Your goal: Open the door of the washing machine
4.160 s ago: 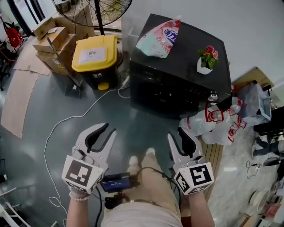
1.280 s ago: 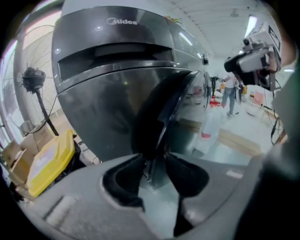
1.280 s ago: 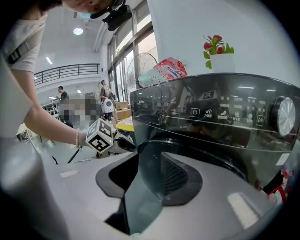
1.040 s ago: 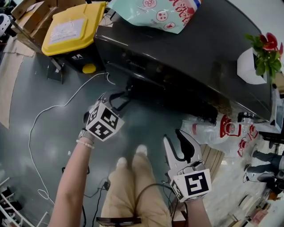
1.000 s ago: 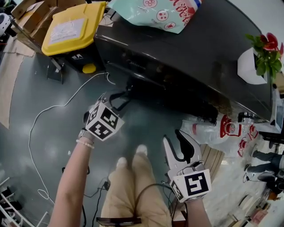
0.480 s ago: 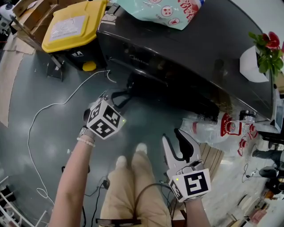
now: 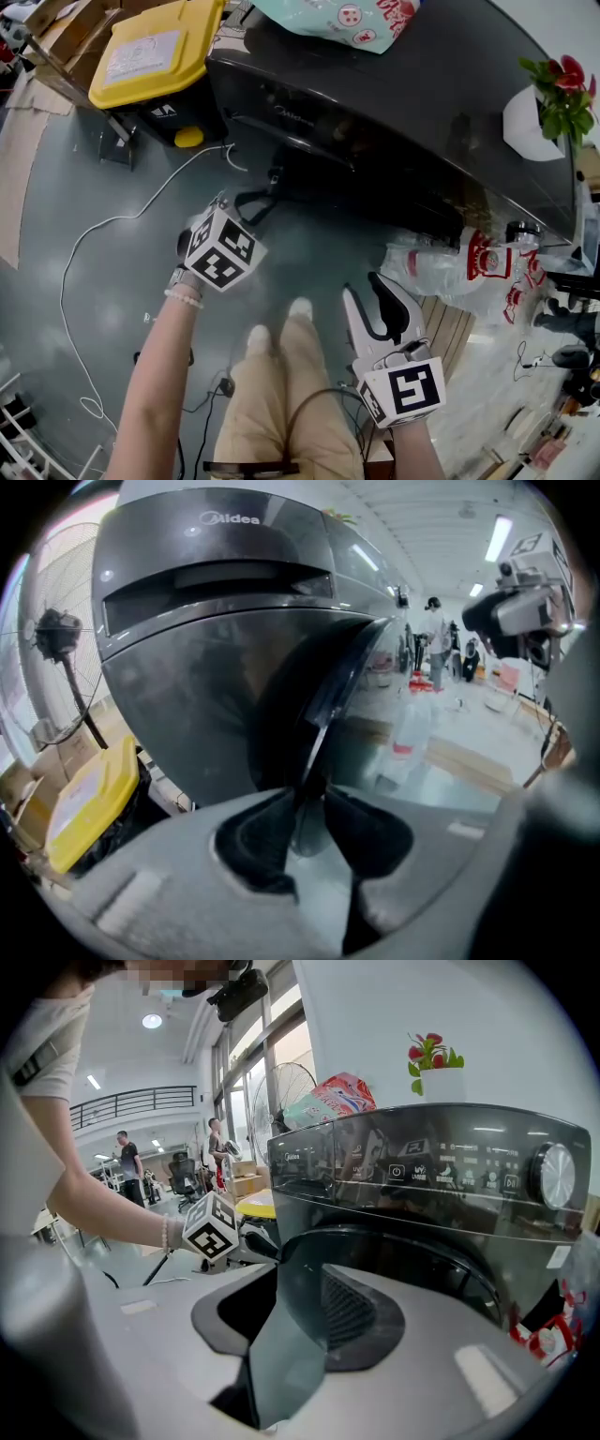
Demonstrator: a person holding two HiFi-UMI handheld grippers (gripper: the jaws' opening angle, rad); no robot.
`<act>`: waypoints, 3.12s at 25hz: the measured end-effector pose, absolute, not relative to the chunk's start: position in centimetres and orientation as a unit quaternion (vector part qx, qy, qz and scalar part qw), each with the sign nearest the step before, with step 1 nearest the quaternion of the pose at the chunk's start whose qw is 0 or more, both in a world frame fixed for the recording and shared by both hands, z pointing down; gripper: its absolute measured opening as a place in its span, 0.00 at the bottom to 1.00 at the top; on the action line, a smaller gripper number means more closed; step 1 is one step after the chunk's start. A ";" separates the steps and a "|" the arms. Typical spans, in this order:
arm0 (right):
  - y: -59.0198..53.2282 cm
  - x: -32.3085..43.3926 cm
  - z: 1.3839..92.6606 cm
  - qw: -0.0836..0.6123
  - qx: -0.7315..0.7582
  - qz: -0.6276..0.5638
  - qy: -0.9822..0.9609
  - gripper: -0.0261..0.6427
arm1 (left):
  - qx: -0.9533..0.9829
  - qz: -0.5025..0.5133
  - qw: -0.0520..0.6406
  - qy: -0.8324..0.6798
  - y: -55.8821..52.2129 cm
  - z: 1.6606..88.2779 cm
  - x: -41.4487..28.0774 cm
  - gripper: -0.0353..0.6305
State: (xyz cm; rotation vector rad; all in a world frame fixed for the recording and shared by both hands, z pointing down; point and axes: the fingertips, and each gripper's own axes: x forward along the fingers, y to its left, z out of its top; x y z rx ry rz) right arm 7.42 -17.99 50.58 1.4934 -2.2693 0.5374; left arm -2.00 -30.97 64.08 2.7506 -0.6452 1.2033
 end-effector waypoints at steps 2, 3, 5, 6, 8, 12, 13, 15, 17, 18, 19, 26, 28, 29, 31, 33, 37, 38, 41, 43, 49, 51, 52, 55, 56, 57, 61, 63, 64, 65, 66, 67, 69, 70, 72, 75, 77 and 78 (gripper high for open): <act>-17.9 7.5 50.4 0.185 0.531 0.190 -0.805 0.24 | 0.895 0.394 0.036 -0.204 -30.4 64.1 -2.2 0.19; -17.8 7.5 50.3 0.185 0.531 0.190 -0.805 0.24 | 0.896 0.394 0.037 -0.202 -30.1 64.1 -2.3 0.19; -17.6 7.4 50.2 0.185 0.532 0.190 -0.804 0.24 | 0.896 0.394 0.038 -0.201 -29.6 64.1 -2.4 0.19; -17.5 7.4 50.2 0.185 0.532 0.190 -0.804 0.24 | 0.896 0.394 0.039 -0.201 -29.4 64.1 -2.5 0.19; -17.2 7.2 50.1 0.184 0.533 0.192 -0.803 0.24 | 0.895 0.395 0.042 -0.202 -29.0 64.2 -2.6 0.19; -16.6 7.0 50.0 0.184 0.535 0.196 -0.801 0.24 | 0.895 0.398 0.049 -0.196 -27.7 64.3 -3.0 0.18; -16.4 6.9 50.0 0.184 0.535 0.198 -0.800 0.24 | 0.895 0.398 0.052 -0.194 -27.3 64.3 -3.1 0.18; -16.1 6.8 50.0 0.185 0.536 0.201 -0.799 0.24 | 0.896 0.398 0.057 -0.189 -26.5 64.3 -3.3 0.18; -15.9 6.5 50.0 0.184 0.538 0.204 -0.797 0.24 | 0.896 0.400 0.060 -0.185 -25.7 64.3 -3.4 0.18; -15.8 6.4 49.9 0.184 0.538 0.205 -0.796 0.24 | 0.895 0.402 0.061 -0.183 -25.3 64.4 -3.5 0.18; -15.7 6.3 49.8 0.184 0.539 0.206 -0.796 0.24 | 0.895 0.403 0.062 -0.182 -25.0 64.4 -3.6 0.18; -14.7 5.8 49.5 0.184 0.549 0.214 -0.786 0.24 | 0.893 0.412 0.070 -0.169 -22.5 64.4 -4.1 0.17; -14.4 5.7 49.6 0.186 0.553 0.219 -0.782 0.24 | 0.893 0.413 0.072 -0.163 -21.8 64.4 -4.2 0.17; -14.3 5.7 49.7 0.187 0.555 0.221 -0.780 0.24 | 0.893 0.413 0.073 -0.161 -21.4 64.4 -4.2 0.16; -13.8 5.5 49.9 0.189 0.559 0.226 -0.775 0.24 | 0.894 0.414 0.075 -0.154 -20.6 64.4 -4.4 0.16; -13.5 5.4 50.1 0.191 0.564 0.230 -0.770 0.24 | 0.894 0.415 0.076 -0.148 -19.8 64.4 -4.5 0.16; -13.0 5.7 50.7 0.188 0.581 0.243 -0.754 0.27 | 0.895 0.417 0.075 -0.138 -18.5 64.3 -4.5 0.15; -12.9 5.7 50.9 0.187 0.585 0.249 -0.749 0.29 | 0.895 0.418 0.075 -0.136 -18.1 64.3 -4.5 0.15; -12.7 5.6 51.5 0.180 0.595 0.267 -0.736 0.35 | 0.895 0.419 0.079 -0.130 -17.1 64.4 -4.5 0.14; -12.6 5.4 51.8 0.177 0.601 0.278 -0.728 0.38 | 0.896 0.418 0.081 -0.125 -16.4 64.4 -4.5 0.14; -12.4 4.4 53.2 0.151 0.619 0.324 -0.699 0.41 | 0.898 0.418 0.088 -0.106 -14.3 64.4 -4.5 0.13; -12.4 4.2 53.4 0.138 0.626 0.338 -0.689 0.42 | 0.898 0.419 0.091 -0.097 -13.5 64.3 -4.5 0.13; -12.4 4.1 53.5 0.131 0.630 0.344 -0.684 0.42 | 0.899 0.419 0.092 -0.093 -13.1 64.3 -4.6 0.12; -12.5 3.9 53.9 0.116 0.642 0.359 -0.668 0.42 | 0.899 0.417 0.097 -0.088 -12.1 63.9 -5.2 0.10; -12.6 3.9 54.0 0.113 0.646 0.363 -0.662 0.42 | 0.899 0.417 0.098 -0.090 -11.9 63.7 -5.5 0.10; -12.6 4.0 54.2 0.112 0.651 0.367 -0.655 0.42 | 0.899 0.415 0.099 -0.093 -11.8 63.5 -5.9 0.08; -12.6 4.0 55.2 0.111 0.665 0.380 -0.634 0.42 | 0.899 0.412 0.096 -0.112 -11.7 62.2 -7.5 0.04; -12.7 3.8 55.3 0.101 0.668 0.386 -0.628 0.42 | 0.901 0.405 0.097 -0.125 -11.9 61.4 -8.2 0.04; -12.8 3.7 55.3 0.097 0.670 0.387 -0.625 0.42 | 0.902 0.401 0.097 -0.131 -12.1 60.9 -8.5 0.04; -12.9 3.7 55.3 0.093 0.674 0.388 -0.621 0.42 | 0.902 0.397 0.096 -0.135 -12.2 60.5 -8.7 0.04; -12.9 3.7 55.4 0.091 0.678 0.389 -0.617 0.42 | 0.903 0.395 0.096 -0.139 -12.2 60.2 -8.9 0.04; -12.9 3.8 55.5 0.093 0.683 0.388 -0.612 0.41 | 0.903 0.394 0.095 -0.142 -12.3 59.9 -9.1 0.04; -12.7 4.1 55.9 0.097 0.687 0.387 -0.606 0.41 | 0.903 0.391 0.093 -0.152 -12.6 59.3 -9.5 0.04; -12.6 4.2 56.1 0.095 0.688 0.388 -0.606 0.41 | 0.903 0.388 0.094 -0.159 -12.8 59.1 -9.6 0.04; -12.2 4.3 56.2 0.085 0.688 0.390 -0.606 0.41 | 0.903 0.381 0.097 -0.173 -13.3 58.6 -10.0 0.04; -11.6 4.2 56.2 0.082 0.689 0.388 -0.607 0.41 | 0.905 0.372 0.096 -0.185 -13.9 57.7 -10.0 0.04; -11.1 4.3 56.2 0.085 0.689 0.386 -0.608 0.41 | 0.906 0.367 0.096 -0.188 -14.1 57.3 -9.6 0.04; -10.8 4.5 56.2 0.085 0.688 0.387 -0.608 0.41 | 0.907 0.365 0.097 -0.188 -14.1 57.2 -9.4 0.04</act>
